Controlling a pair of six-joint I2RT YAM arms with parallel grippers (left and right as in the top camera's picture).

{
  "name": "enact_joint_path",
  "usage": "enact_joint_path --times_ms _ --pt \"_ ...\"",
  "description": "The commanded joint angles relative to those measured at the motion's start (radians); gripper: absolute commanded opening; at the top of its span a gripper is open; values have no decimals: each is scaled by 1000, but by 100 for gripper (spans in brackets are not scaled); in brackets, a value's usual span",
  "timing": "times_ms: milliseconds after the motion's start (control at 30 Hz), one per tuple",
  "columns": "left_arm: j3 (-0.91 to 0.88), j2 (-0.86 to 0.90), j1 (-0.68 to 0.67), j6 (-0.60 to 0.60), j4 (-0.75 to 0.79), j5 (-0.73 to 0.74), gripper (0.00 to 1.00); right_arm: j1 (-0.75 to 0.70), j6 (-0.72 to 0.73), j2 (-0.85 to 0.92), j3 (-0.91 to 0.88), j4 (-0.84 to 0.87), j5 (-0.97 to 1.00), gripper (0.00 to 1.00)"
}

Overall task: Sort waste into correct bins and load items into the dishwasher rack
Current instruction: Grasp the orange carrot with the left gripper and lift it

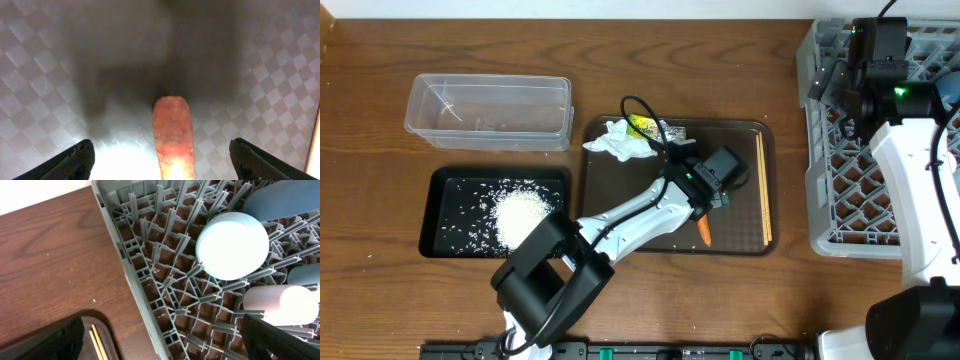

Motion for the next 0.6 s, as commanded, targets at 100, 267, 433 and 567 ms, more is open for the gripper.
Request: enact_joint_path --times_ms 100,267,433,567 --pt "2 56 -16 62 18 -52 88 -3 -14 4 -6 -1 17 99" --pt "2 85 -32 62 22 -72 88 -3 -14 4 -6 -1 17 99" --pt "2 86 -39 54 26 -77 78 -3 -14 4 -6 -1 17 99" --pt "2 87 -51 46 25 -77 72 -3 -14 4 -6 -1 17 99"
